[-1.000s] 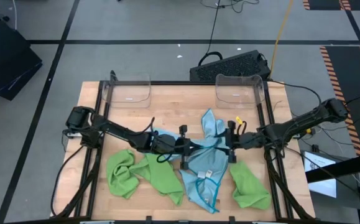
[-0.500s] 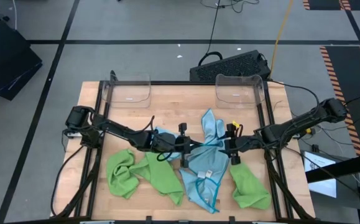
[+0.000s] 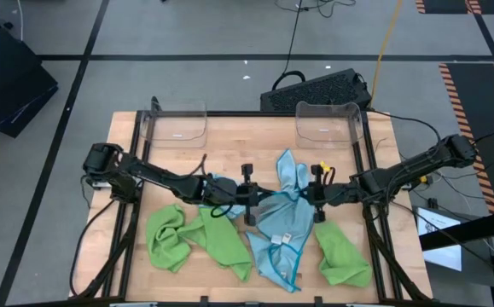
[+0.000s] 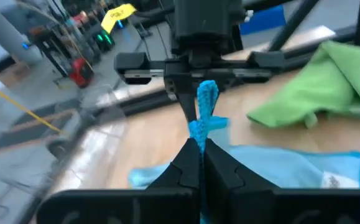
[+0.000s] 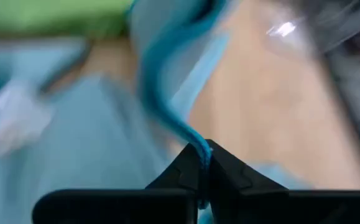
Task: Fold microfiber towels
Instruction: Fold the top left blue microfiber cloth
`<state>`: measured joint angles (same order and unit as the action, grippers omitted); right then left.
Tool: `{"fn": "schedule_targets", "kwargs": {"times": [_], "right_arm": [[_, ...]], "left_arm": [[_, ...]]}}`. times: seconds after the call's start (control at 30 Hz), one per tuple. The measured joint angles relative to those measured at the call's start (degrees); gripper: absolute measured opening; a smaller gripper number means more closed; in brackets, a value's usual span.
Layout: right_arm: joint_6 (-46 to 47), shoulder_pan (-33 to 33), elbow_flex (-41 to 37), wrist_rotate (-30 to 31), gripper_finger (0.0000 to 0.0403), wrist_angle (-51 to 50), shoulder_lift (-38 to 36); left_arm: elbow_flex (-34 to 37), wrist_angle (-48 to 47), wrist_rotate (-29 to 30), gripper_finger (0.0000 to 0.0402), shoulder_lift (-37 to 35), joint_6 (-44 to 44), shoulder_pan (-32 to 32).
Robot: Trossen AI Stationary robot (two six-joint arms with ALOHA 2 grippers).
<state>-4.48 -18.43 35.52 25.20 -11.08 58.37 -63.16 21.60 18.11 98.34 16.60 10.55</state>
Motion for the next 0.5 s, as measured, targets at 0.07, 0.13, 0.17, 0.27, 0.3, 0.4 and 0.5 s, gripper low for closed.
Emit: {"fn": "schedule_targets", "kwargs": {"times": [0.07,0.13,0.17,0.27,0.3,0.4,0.5], "right_arm": [[-2.8,0.5,3.5,2.1,0.0005,-1.0,-0.3],[-5.7,1.9,6.9,4.0,0.0004,-1.3,-0.3],[-6.8,2.8,8.6,5.6,0.0004,-1.2,-0.2],[-10.6,6.4,14.1,9.3,0.0003,-1.1,-0.3],[-12.2,7.9,15.8,9.4,0.0003,-0.8,-0.3],[-16.3,12.4,20.7,9.3,0.0002,0.1,-0.3],[-19.4,18.0,25.3,8.9,0.0002,0.3,-0.1]], "left_arm": [[0.0,-2.2,1.3,0.0009,-2.7,1.8,-0.9],[0.0,-3.7,3.1,0.0011,-5.2,4.7,-2.0],[0.0,-3.7,3.6,0.001,-6.5,6.6,-2.6],[0.0,-4.7,4.1,0.0005,-11.5,11.5,-5.2],[-0.1,-4.5,3.8,0.0005,-13.1,12.6,-6.3],[-0.1,-6.3,2.4,0.001,-17.6,14.1,-10.6],[0.0,-7.6,-2.0,0.0007,-21.0,14.4,-15.5]]}}
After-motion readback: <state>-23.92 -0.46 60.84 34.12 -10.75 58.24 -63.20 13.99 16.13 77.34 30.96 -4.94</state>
